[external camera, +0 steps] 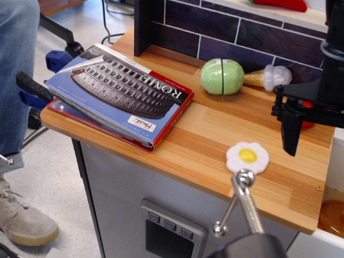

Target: Open book

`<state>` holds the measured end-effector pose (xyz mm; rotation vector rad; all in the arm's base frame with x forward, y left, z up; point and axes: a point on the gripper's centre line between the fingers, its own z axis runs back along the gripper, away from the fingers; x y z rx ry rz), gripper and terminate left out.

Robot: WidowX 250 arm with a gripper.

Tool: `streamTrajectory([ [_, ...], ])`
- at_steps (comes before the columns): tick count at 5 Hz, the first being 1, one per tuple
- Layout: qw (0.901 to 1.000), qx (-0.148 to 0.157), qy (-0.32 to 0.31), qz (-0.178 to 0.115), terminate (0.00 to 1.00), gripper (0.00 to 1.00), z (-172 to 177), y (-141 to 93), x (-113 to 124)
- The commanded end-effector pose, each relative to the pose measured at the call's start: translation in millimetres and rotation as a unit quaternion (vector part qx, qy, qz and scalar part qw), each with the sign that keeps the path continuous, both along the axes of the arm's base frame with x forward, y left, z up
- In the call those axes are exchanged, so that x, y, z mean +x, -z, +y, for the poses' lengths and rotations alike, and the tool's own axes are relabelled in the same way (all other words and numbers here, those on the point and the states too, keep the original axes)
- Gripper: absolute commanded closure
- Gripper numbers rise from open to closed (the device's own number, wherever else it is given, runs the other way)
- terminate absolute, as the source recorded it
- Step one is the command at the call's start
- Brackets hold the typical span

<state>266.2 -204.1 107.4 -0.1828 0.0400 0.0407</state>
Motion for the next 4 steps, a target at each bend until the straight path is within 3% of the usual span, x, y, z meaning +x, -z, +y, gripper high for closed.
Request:
streamTrajectory([
  [1,1.0,0.0,0.0,0.0,0.0,0.0,0,0,0],
  [4,0.9992,-0.027,0.03,0.003,0.0,0.0,130,-43,27],
])
